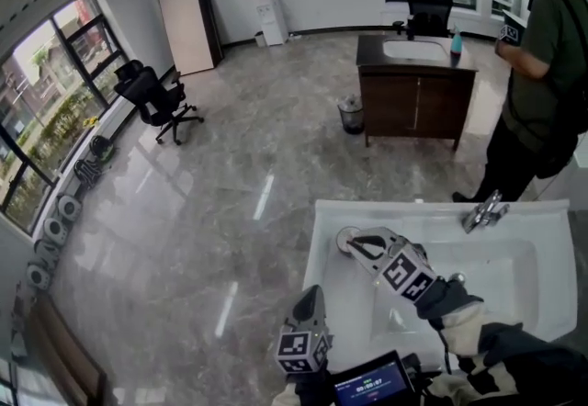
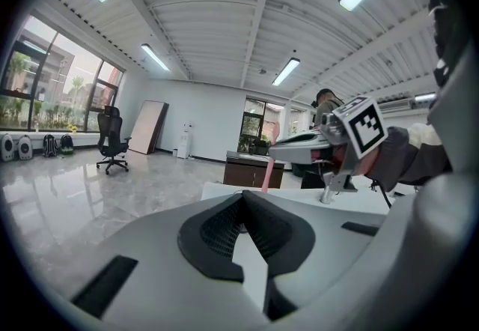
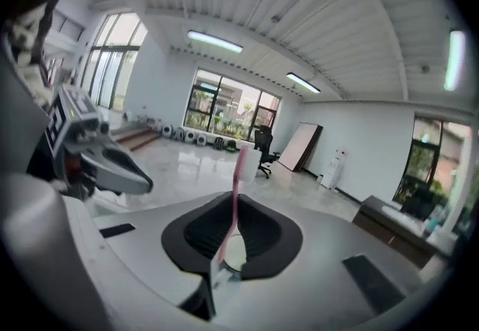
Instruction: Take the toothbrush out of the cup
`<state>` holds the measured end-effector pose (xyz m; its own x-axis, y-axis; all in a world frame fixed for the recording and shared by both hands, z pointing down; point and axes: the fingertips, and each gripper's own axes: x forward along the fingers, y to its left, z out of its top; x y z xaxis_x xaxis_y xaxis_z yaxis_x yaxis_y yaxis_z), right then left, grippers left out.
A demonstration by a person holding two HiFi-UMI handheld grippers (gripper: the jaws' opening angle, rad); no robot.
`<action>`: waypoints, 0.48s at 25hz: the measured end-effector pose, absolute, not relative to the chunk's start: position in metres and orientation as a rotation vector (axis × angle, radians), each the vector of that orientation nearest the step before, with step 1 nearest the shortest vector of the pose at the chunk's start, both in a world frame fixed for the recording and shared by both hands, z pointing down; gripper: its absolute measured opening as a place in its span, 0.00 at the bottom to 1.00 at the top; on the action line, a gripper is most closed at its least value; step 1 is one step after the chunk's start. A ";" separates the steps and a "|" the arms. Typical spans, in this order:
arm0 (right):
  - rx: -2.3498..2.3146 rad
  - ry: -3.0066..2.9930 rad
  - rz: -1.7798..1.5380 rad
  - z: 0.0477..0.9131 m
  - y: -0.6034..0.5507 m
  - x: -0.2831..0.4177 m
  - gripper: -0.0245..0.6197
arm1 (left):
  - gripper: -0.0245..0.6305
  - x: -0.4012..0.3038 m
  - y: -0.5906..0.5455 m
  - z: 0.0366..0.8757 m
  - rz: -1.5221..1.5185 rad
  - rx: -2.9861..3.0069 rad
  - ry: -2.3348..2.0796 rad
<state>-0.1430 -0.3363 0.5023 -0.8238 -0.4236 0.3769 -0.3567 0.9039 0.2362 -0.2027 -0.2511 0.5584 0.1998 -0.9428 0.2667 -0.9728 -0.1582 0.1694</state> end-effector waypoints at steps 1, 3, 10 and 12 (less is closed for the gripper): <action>0.567 -2.699 -0.129 0.493 -0.329 -0.137 0.07 | 0.04 -0.202 -0.252 0.559 0.143 2.185 -1.804; 0.567 -2.767 -0.022 0.483 -0.316 -0.125 0.07 | 0.04 -0.197 -0.254 0.555 0.131 2.200 -1.794; 0.573 -2.722 0.110 0.523 -0.292 -0.091 0.07 | 0.04 -0.180 -0.252 0.541 0.100 2.248 -1.757; 0.558 -2.694 0.146 0.536 -0.288 -0.088 0.07 | 0.04 -0.179 -0.249 0.543 0.101 2.248 -1.759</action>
<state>-0.0885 -0.2878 0.5357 -0.8473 -0.3616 0.3889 -0.4014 0.9156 -0.0232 -0.1791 -0.2487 0.5426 0.2543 -0.9398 0.2283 -0.9598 -0.2161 0.1792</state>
